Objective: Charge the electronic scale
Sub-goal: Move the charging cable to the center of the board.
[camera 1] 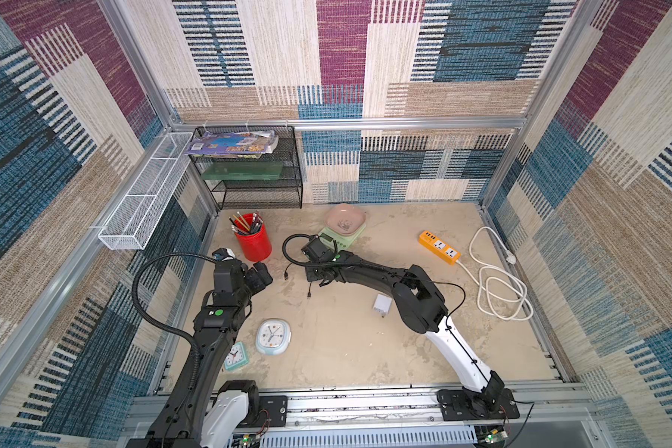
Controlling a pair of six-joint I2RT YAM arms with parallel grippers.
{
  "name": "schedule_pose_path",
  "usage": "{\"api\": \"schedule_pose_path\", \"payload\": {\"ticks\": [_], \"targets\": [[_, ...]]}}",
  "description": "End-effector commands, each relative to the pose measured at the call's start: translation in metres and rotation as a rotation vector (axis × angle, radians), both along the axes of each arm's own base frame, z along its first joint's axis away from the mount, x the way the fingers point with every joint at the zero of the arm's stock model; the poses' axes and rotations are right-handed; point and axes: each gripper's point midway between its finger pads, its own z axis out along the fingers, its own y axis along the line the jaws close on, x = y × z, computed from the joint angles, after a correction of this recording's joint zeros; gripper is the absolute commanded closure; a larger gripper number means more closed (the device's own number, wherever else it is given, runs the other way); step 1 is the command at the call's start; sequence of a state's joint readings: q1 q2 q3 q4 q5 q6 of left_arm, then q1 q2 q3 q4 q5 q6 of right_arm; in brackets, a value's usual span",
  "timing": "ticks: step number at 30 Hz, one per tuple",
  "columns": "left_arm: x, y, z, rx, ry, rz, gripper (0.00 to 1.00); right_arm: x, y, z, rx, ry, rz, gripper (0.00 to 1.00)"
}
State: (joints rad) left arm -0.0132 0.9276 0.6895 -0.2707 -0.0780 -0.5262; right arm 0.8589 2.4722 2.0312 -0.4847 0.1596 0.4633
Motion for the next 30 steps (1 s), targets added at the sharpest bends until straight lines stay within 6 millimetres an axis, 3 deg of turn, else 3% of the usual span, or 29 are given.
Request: {"api": "schedule_pose_path", "payload": {"ticks": [1,3,8,12,15,21,25,28,30], "targets": [[-0.002,0.000,-0.003,-0.033,0.011,0.018,0.07,-0.004,-0.003,-0.004,-0.010,0.023,-0.009,0.91],[-0.001,-0.003,-0.005,-0.042,0.015,0.008,0.07,-0.004,-0.006,0.000,-0.011,0.023,-0.014,1.00],[0.005,-0.018,-0.011,-0.079,0.026,-0.076,0.07,-0.014,-0.020,0.021,0.044,0.023,-0.035,1.00],[0.016,-0.048,-0.014,-0.154,0.007,-0.238,0.10,-0.030,-0.042,0.053,0.176,0.023,-0.072,1.00],[0.024,-0.068,-0.018,-0.219,0.003,-0.340,0.14,-0.039,-0.070,0.069,0.251,0.036,-0.142,1.00],[0.034,-0.091,-0.028,-0.290,0.042,-0.445,0.20,-0.067,-0.128,0.059,0.247,0.091,-0.252,1.00],[0.037,-0.095,-0.035,-0.303,0.059,-0.451,0.21,-0.086,-0.149,0.041,0.207,0.148,-0.270,1.00],[0.039,-0.098,-0.038,-0.304,0.067,-0.458,0.22,-0.100,-0.154,0.037,0.186,0.164,-0.251,0.91],[0.039,-0.099,-0.040,-0.304,0.077,-0.460,0.22,-0.104,-0.155,0.044,0.174,0.135,-0.221,0.73]]}}
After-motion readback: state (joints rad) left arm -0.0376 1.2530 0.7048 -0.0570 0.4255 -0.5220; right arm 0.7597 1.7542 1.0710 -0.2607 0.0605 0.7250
